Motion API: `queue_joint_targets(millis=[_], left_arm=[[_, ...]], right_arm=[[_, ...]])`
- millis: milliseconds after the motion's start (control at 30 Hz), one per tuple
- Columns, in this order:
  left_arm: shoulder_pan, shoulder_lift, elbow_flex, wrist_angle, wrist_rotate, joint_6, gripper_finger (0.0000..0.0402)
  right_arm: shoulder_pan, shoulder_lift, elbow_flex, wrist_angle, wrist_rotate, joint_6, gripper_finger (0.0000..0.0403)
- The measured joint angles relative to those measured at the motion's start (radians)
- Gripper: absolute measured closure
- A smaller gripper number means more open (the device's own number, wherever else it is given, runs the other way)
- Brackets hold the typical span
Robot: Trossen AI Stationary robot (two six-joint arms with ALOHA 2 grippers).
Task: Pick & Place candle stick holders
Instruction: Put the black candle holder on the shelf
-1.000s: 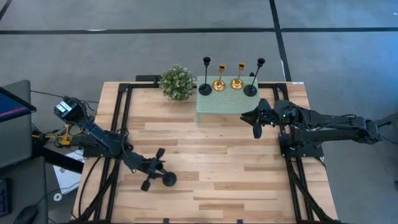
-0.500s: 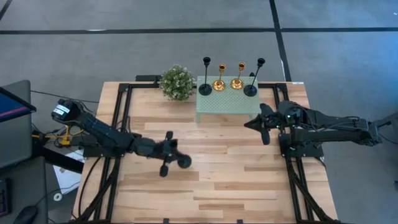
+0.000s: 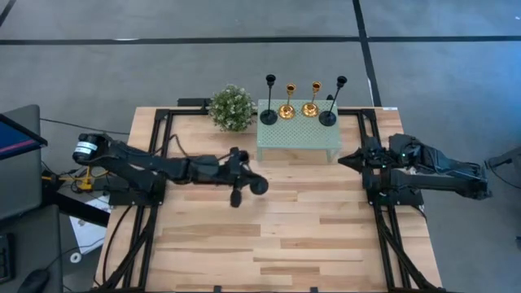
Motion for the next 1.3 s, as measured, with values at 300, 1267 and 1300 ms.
queue_joint_targets(millis=[300,1267,1300], left_arm=[[0.095,0.164,0.254,-0.094,0.001,0.074,0.0389],[0.381,0.546,0.798,-0.266,0.161,0.07,0.0389],[0.388,0.556,0.81,-0.272,0.165,0.068,0.0389]], right_arm=[[0.0,-0.006,0.0,-0.091,0.0,0.006,0.0403],[0.097,0.001,-0.079,0.231,0.027,-0.057,0.0403],[0.103,0.001,-0.079,0.232,0.029,-0.058,0.0403]])
